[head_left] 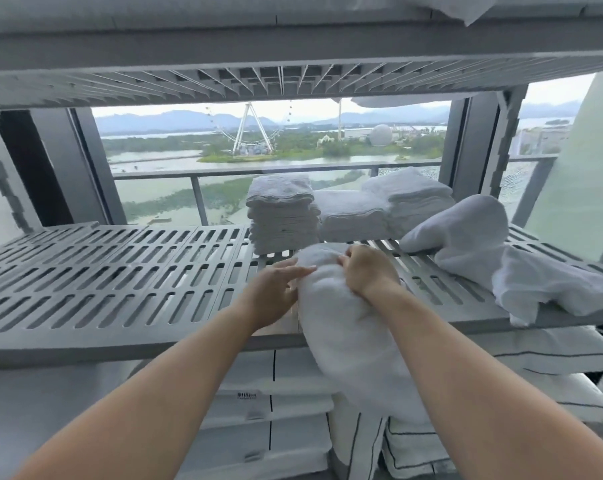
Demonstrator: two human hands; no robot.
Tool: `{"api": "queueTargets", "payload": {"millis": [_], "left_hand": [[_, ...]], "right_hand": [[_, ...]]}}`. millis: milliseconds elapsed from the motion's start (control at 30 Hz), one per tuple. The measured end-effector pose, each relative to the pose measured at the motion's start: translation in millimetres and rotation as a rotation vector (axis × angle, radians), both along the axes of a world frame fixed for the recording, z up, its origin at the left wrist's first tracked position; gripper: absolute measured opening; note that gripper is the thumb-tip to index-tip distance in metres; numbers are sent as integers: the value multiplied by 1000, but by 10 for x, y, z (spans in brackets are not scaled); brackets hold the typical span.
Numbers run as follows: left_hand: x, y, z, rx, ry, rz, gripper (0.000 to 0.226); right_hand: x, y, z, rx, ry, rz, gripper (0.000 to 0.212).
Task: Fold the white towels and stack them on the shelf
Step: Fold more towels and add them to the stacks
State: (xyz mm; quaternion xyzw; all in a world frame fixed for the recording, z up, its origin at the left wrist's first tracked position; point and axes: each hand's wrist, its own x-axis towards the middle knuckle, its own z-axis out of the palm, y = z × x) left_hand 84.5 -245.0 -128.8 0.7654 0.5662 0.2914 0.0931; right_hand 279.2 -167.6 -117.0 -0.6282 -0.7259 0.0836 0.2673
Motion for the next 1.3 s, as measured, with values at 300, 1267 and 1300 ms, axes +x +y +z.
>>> {"api": "queueTargets", "payload": {"millis": [300,1267,1300], "left_hand": [[-355,-56,453,236,-203,-15,25],[-1653,246,1647,203,323,88,59],[-1688,238,1692,151,284,96,57]], "right_hand": [[-363,-248,159,-214,740,341,18],[-1122,-385,854,-141,219,202,13],[-1087,-397,922,-180,278,267,13]]}}
